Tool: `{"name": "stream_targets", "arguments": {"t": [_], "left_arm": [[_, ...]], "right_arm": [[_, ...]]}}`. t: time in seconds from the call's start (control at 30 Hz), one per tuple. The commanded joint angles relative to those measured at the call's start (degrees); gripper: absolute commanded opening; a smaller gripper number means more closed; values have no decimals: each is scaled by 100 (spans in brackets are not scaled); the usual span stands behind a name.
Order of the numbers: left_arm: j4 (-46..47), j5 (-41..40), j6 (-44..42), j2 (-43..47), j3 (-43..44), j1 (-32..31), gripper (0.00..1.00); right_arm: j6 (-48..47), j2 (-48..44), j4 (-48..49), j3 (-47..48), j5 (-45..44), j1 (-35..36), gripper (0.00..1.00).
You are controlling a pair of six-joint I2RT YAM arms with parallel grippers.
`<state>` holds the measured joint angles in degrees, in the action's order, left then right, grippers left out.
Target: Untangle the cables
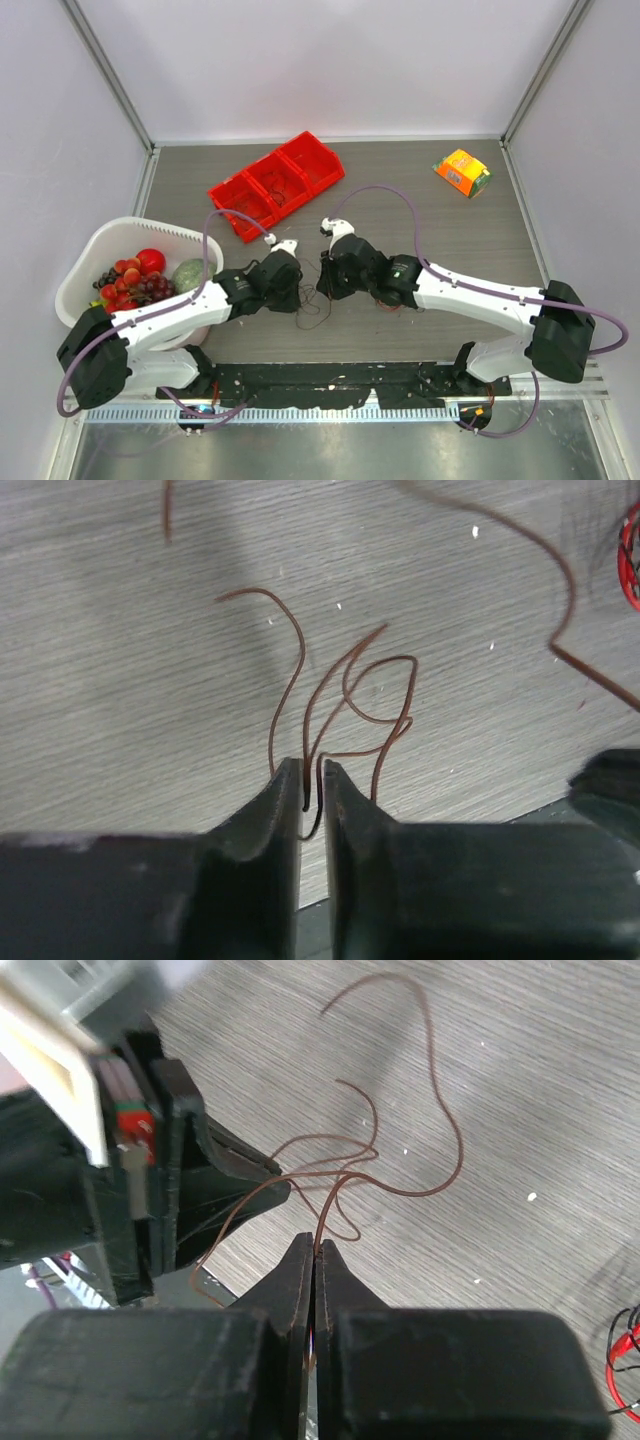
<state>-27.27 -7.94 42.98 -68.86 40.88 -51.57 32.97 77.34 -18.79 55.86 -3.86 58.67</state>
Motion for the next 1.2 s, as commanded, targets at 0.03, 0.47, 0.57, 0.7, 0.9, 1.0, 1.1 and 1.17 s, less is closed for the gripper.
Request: {"name": "stream_targets", "arguments": {"t": [0.03, 0.47, 0.57, 0.7, 0.9, 1.0, 1.1, 1.17], "left_arm": [[161, -356, 17, 477, 25, 16, 46], [-2098, -1007, 184, 3254, 727, 24, 78], [-2230, -1217, 167, 3922, 938, 24, 79], [-2274, -1446, 35, 4599, 1045, 24, 84], [-2608, -1517, -35, 4759, 1097, 16, 86], [-2670, -1500, -97, 4724, 1097, 24, 86], [-2591, -1412, -202, 4715, 1088, 24, 86], [-2591, -1385, -299, 4706, 1132, 24, 87]], "right_arm": [[-326, -26, 121, -67, -493, 65, 1], [-1575, 755, 41, 637, -81, 83, 1], [-1452, 931, 540, 593, 620, 179, 4], [-1276, 1344, 1087, 479, 948, 285, 8], [-1223, 2003, 219, 900, 160, 338, 24], [-1065, 2057, -282, 1102, -158, 338, 43], [-977, 1961, -292, 1050, -124, 338, 57], [-933, 1951, -363, 1068, -133, 346, 62]]}}
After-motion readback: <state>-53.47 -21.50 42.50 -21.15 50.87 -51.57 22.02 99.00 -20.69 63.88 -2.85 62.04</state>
